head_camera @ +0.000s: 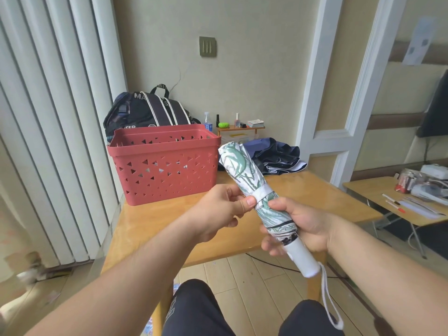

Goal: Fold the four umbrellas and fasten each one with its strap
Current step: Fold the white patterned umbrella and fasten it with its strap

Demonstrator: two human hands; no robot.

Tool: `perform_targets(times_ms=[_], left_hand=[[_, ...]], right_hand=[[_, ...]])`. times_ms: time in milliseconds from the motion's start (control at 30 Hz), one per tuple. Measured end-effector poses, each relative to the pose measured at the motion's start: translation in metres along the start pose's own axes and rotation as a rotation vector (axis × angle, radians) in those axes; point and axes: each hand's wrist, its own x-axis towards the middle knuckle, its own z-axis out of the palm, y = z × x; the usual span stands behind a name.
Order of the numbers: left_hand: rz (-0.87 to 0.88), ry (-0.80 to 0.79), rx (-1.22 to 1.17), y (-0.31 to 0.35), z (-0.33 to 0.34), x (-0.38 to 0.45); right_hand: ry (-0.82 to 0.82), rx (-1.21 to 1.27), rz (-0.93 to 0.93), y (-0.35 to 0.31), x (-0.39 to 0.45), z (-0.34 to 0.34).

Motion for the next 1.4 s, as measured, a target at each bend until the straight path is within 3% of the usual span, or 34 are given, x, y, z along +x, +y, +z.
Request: perform_targets(times_ms=[167, 333, 467, 633, 800, 967, 1200, 1400], left_hand=[[-0.043, 0.168, 0.086, -0.008, 0.001, 0.005], [-0.073, 0.232, 0.014, -0.006, 0.009, 0.009], [-0.048, 0.335, -0.108, -0.005, 0.011, 0.009], [0.071, 0.372, 0.181, -0.01, 0.006, 0.006], [0.086, 0.261, 0.187, -0.009, 0.002, 0.002], [0.181, 0.178, 0.45, -0.01, -0.004, 0.0], [0.457, 0.389, 0.666, -0.006, -0.003, 0.003], [0.29, 0.441, 0.484, -0.002, 0.002, 0.001]], right_hand=[[0.432, -0.396, -0.268, -0.003, 0.004, 0.013], [0.579, -0.668, -0.37, 0.008, 0.01, 0.023], [0.552, -0.513, -0.337, 0.012, 0.012, 0.027], [0.487, -0.383, -0.292, 0.016, 0.011, 0.033], [0.522, -0.371, -0.242, 0.014, 0.012, 0.033], [0.554, -0.342, -0.204, 0.01, 0.011, 0.033], [0.531, -0.326, -0.15, 0.005, 0.01, 0.036], [0.528, -0.287, -0.08, 0.0, 0.008, 0.036]])
